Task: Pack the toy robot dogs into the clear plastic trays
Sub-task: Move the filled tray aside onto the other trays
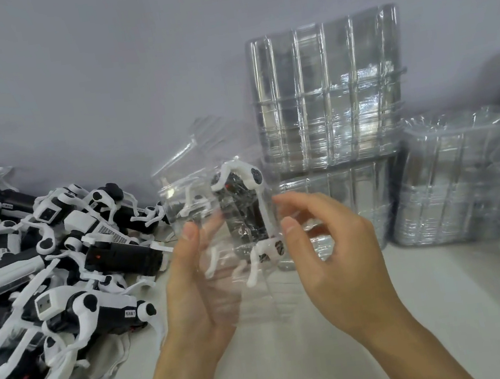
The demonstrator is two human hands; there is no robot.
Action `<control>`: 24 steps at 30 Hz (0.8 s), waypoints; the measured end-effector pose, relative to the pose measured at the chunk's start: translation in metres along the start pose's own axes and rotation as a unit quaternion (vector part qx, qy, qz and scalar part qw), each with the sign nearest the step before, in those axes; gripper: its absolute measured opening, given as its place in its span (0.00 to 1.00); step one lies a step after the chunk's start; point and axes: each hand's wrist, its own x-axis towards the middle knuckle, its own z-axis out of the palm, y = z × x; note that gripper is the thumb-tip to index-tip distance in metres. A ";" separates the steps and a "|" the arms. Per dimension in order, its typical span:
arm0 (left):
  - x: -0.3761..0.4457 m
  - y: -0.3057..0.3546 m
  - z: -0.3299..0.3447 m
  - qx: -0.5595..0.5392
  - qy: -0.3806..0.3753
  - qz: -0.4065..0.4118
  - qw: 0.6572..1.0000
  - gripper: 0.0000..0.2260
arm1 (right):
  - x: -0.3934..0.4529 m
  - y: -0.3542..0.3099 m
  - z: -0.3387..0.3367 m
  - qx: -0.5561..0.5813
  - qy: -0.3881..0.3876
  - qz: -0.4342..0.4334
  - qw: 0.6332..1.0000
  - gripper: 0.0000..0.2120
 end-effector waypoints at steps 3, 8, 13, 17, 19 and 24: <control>-0.001 -0.001 0.003 0.035 -0.007 -0.006 0.999 0.27 | 0.000 -0.005 0.002 0.011 -0.007 -0.025 1.000 0.20; -0.002 -0.001 0.004 0.047 -0.040 0.006 0.998 0.28 | 0.003 -0.005 0.004 0.021 0.024 -0.047 0.998 0.17; -0.004 -0.002 0.004 0.064 -0.020 0.011 0.998 0.41 | 0.004 -0.003 -0.001 0.031 0.084 -0.043 0.995 0.15; -0.004 -0.003 0.004 0.058 -0.015 0.001 0.998 0.40 | 0.005 -0.002 -0.002 0.039 0.097 -0.031 0.994 0.13; -0.003 -0.004 0.003 0.057 -0.020 -0.003 0.998 0.39 | 0.005 -0.001 -0.003 0.041 0.104 -0.027 0.993 0.12; -0.005 -0.004 0.003 0.080 -0.046 -0.002 0.996 0.37 | 0.005 -0.001 -0.003 0.044 0.116 -0.024 0.992 0.11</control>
